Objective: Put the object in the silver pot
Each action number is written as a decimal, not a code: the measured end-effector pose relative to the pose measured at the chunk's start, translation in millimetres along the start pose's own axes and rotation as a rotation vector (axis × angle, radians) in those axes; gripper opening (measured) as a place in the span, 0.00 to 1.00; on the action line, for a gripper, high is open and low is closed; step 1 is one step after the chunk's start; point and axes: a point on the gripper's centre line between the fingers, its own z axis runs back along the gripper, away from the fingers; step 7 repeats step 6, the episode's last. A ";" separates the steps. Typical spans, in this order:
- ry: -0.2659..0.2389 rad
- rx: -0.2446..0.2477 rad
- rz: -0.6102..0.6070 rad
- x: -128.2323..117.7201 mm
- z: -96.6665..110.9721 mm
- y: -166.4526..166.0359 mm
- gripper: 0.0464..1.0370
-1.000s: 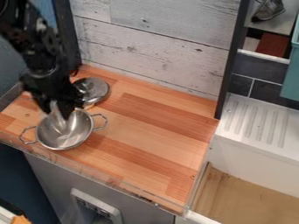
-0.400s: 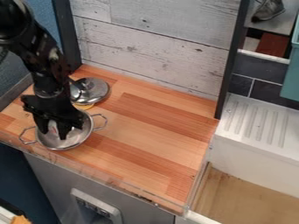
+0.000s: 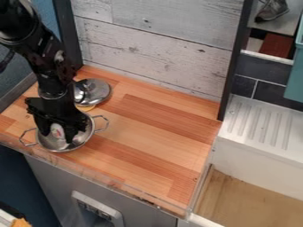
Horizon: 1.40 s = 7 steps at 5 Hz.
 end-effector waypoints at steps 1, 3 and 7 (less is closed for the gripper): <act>0.001 -0.024 0.039 -2.0 -0.8 5.1 0.98; -0.047 -0.019 0.061 4.7 20.4 10.1 0.97; -0.212 -0.007 0.033 26.6 71.7 7.8 0.97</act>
